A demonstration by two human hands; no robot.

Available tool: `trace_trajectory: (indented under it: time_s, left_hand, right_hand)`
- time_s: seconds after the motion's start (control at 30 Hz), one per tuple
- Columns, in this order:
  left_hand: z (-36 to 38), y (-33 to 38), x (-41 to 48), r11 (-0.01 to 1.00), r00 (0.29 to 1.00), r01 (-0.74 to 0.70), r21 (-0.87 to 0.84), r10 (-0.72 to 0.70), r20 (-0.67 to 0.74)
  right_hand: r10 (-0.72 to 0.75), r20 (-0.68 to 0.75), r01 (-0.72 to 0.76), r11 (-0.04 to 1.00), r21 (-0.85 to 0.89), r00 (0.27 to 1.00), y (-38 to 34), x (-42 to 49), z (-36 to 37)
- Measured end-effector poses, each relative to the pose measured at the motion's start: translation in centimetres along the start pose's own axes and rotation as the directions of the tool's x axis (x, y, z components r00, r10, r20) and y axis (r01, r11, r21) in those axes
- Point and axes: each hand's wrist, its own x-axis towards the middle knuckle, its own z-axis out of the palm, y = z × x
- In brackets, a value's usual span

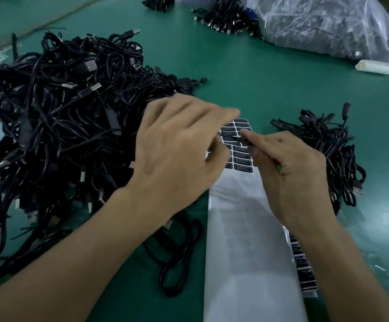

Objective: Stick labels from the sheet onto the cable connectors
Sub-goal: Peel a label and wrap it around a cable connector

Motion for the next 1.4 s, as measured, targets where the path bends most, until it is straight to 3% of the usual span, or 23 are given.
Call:
trace_trajectory:
  time_s: [0.1, 0.2, 0.3, 0.43, 0.57, 0.7, 0.8, 0.97, 1.07, 1.2, 1.3, 1.4]
  left_hand:
    - [-0.1, 0.4, 0.0, 0.995, 0.985, -0.096, 0.03, 0.091, 0.148]
    - [-0.3, 0.5, 0.2, 0.996, 0.947, -0.065, 0.063, 0.041, 0.318]
    - [-0.2, 0.6, 0.5, 0.99, 0.907, -0.029, 0.136, -0.031, 0.421]
    - [0.4, 0.4, 0.1, 0.992, 0.915, 0.02, 0.121, -0.067, 0.399]
    - [1.3, 0.0, -0.3, 0.991, 0.924, 0.093, 0.097, -0.122, 0.363]
    - [1.8, -0.1, -0.5, 0.991, 0.922, 0.116, 0.073, -0.135, 0.362]
    - [2.0, 0.0, -0.6, 0.992, 0.927, 0.124, -0.002, -0.115, 0.357]
    - [1.9, 0.0, -0.8, 0.992, 0.949, 0.096, -0.082, -0.066, 0.308]
    - [1.9, 0.0, -0.8, 0.985, 0.953, 0.126, -0.115, -0.088, 0.289]
    - [2.0, -0.1, -0.8, 0.977, 0.959, 0.157, -0.142, -0.116, 0.258]
    - [2.0, 0.1, -0.9, 0.966, 0.957, 0.2, -0.161, -0.158, 0.242]
    - [2.1, 0.6, -1.1, 0.962, 0.956, 0.193, -0.192, -0.141, 0.256]
  right_hand:
    - [0.003, 0.111, -0.011, 0.997, 0.072, 0.994, 0.0, 0.1, -0.5]
    - [0.148, 0.252, -0.216, 0.939, 0.266, 0.956, -0.1, -0.2, -1.0]
    - [0.276, 0.235, -0.342, 0.884, 0.319, 0.932, 0.2, -0.2, -0.9]
    - [0.351, 0.139, -0.36, 0.932, 0.046, 0.926, 0.4, -0.3, -0.9]
    - [0.446, 0.26, -0.318, 0.853, -0.415, 0.857, 0.4, -0.4, -1.0]
    - [0.564, 0.36, -0.343, 0.783, -0.518, 0.743, -0.5, -0.7, -0.6]
    - [0.551, 0.341, -0.409, 0.817, -0.408, 0.761, -0.3, -0.6, -0.5]
    - [0.443, 0.204, -0.392, 0.886, -0.249, 0.873, 0.1, -0.5, -0.6]
    - [0.461, 0.172, -0.455, 0.887, -0.076, 0.87, 0.3, -0.5, -0.9]
    - [0.54, 0.205, -0.573, 0.804, 0.161, 0.816, 0.5, -0.6, -1.4]
    - [0.598, 0.254, -0.648, 0.67, 0.362, 0.76, 0.1, -0.5, -1.6]
    - [0.641, 0.28, -0.686, 0.567, 0.456, 0.715, 0.2, -0.4, -1.4]
